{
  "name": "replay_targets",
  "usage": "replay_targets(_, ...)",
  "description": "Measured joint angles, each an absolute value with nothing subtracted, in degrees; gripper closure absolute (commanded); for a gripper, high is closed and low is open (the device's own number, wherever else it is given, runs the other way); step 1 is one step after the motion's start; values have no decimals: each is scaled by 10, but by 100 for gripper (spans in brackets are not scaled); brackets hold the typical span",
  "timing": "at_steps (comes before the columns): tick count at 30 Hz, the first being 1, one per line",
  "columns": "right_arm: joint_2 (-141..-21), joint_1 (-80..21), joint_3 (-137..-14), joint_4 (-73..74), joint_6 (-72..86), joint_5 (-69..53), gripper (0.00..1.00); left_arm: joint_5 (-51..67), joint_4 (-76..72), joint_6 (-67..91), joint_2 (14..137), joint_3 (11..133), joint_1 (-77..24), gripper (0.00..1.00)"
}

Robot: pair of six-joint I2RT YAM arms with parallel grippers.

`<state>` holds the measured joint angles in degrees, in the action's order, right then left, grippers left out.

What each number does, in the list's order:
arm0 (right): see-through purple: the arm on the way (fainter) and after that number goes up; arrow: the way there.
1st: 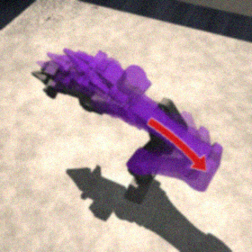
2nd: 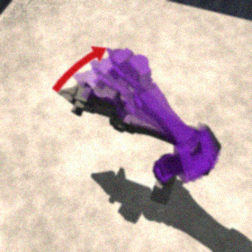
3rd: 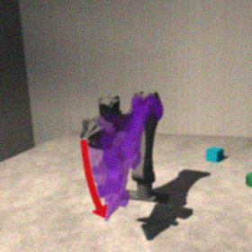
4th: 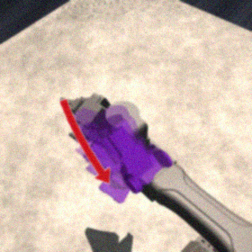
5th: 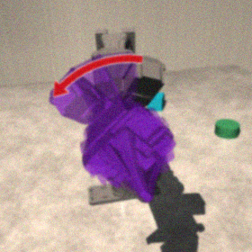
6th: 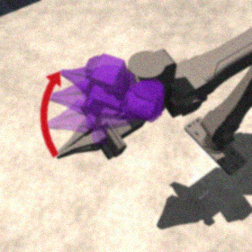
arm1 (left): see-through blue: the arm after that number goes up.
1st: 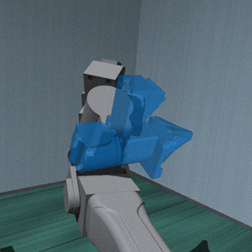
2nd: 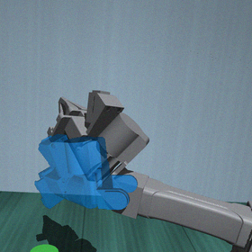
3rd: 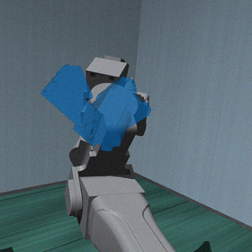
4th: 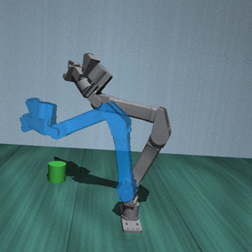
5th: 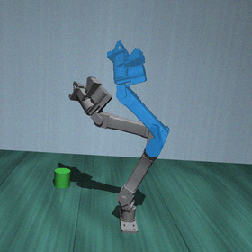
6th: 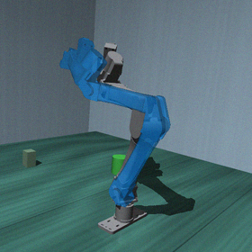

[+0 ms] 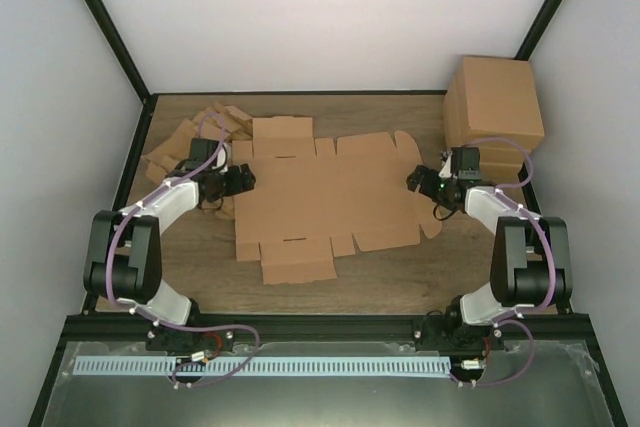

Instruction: Fold the paper box

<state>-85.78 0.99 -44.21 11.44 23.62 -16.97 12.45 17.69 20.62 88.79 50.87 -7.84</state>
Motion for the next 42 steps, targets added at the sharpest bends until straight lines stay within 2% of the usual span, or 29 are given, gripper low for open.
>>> replay_targets(5,-859,14,-437,109,244,-141,0,129,161,206,897,508,-78,14)
replay_targets(15,-899,14,-428,89,247,-161,0,151,153,204,922,503,-78,15)
replay_targets(16,-899,15,-425,85,247,-163,0,151,152,204,922,503,-78,19)
replay_targets(20,-895,15,-417,73,247,-167,0,153,149,204,922,503,-78,53)
replay_targets(24,-895,18,-415,70,246,-175,0,161,145,208,920,501,-73,65)
replay_targets(30,-895,21,-413,68,242,-191,0,181,154,214,879,500,-78,90)
replay_targets(33,-889,21,-409,70,240,-202,0,182,170,214,850,505,-83,96)
replay_targets(42,-832,20,-391,116,237,-215,0,126,282,175,842,601,-137,96)
